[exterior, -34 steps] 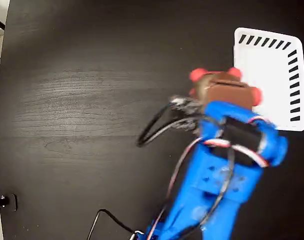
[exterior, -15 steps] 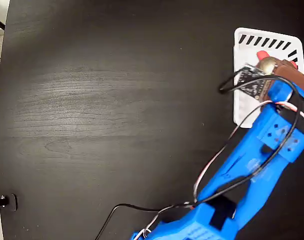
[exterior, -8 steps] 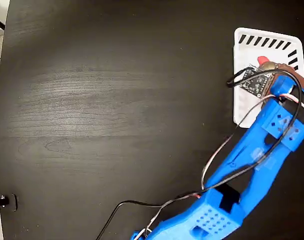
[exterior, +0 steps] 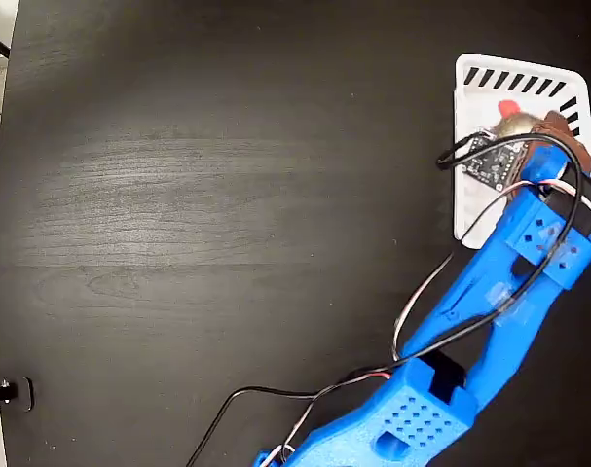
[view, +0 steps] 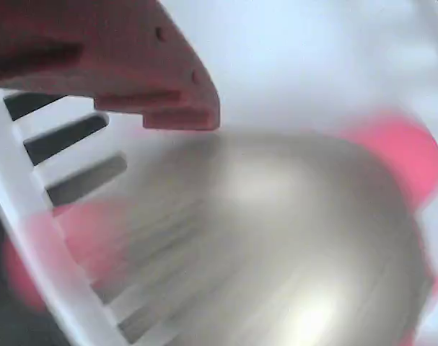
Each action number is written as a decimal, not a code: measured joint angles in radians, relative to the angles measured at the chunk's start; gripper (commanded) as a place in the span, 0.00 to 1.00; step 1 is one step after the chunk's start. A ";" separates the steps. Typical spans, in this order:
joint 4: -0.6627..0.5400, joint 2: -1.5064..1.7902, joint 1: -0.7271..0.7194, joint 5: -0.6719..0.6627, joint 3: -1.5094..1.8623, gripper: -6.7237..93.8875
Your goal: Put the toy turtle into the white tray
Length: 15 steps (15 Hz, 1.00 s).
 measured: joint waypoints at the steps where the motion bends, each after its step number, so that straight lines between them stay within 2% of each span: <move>1: 0.011 -0.009 0.000 0.000 -0.003 0.65; 5: 0.020 -0.023 0.000 0.000 -0.017 0.63; 6: 0.017 -0.021 0.000 0.000 -0.012 0.53; 8: -0.011 0.034 0.000 0.015 0.072 0.21; 9: -0.054 0.094 -0.009 0.040 0.155 0.12; 11: -0.146 0.253 -0.037 0.081 0.351 0.06; 15: -0.471 0.644 -0.189 0.140 0.865 0.06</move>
